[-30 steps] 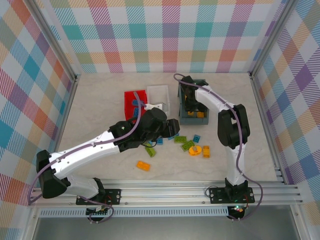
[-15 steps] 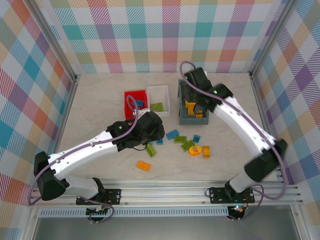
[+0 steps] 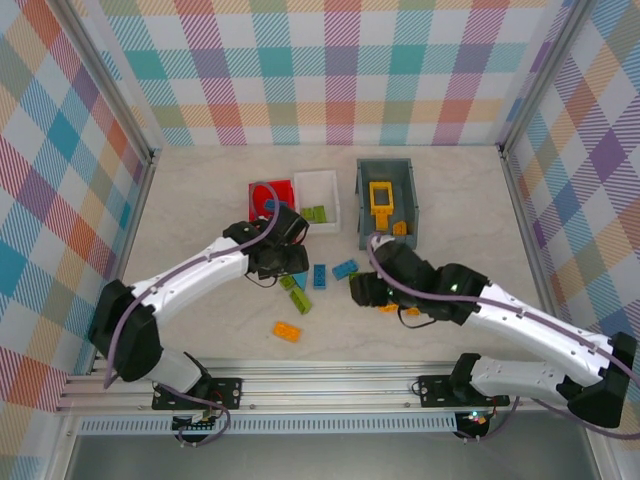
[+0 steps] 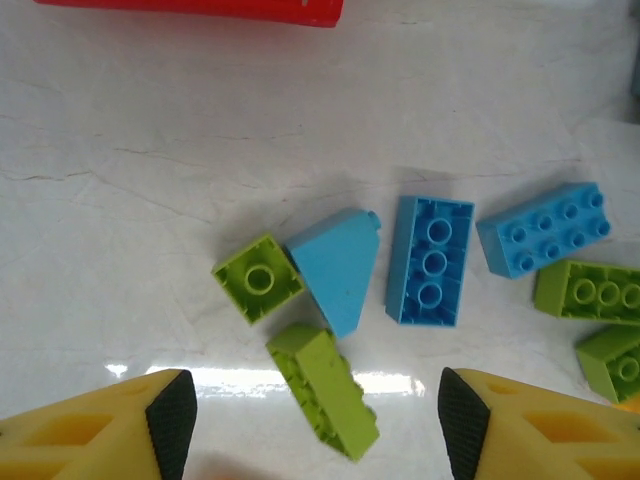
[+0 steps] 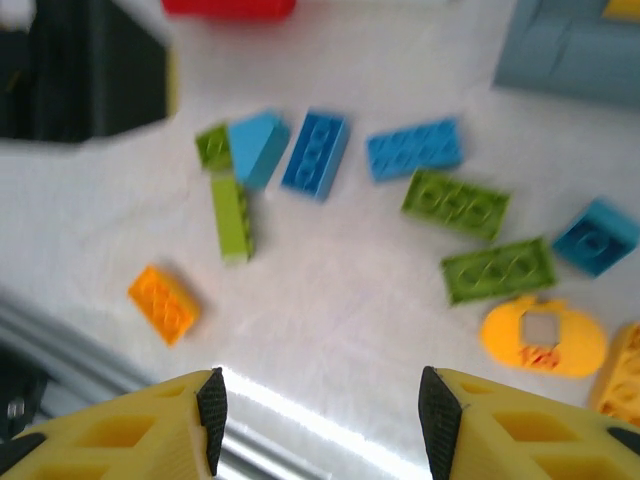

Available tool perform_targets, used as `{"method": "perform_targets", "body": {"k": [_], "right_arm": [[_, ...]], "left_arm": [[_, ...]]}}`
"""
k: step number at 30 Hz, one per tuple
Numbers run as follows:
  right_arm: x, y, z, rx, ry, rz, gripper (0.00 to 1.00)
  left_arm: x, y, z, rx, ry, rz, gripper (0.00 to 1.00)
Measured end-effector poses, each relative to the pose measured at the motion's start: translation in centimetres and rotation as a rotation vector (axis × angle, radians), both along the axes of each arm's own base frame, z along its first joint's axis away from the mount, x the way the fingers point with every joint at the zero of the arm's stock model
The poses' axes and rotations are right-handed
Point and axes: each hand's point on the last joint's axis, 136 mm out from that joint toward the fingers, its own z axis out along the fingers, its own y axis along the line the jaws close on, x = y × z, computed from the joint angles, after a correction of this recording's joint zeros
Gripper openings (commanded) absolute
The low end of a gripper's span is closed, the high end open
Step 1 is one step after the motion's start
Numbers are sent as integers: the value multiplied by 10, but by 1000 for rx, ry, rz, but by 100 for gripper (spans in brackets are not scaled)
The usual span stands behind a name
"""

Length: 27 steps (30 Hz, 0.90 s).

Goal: Sort the legos into containers by color

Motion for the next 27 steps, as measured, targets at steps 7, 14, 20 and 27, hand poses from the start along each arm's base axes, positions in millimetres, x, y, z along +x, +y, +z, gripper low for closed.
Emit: {"method": "perform_targets", "body": {"k": [7,14,20,27], "right_arm": [[-11,14,-8,9,28,13,56],[-9,15,-9,9,28,-5,56],[-7,14,-8,10,13,-12,56],[-17,8,9,133,-47,36,65]], "left_arm": [[26,-7,-28,24,-11,14,68],[51,-16,-52,22,1,-5,64],[57,-55,-21,-19,-67,-96,53],[55,-87,-21,-15,-73,-159,54]]}}
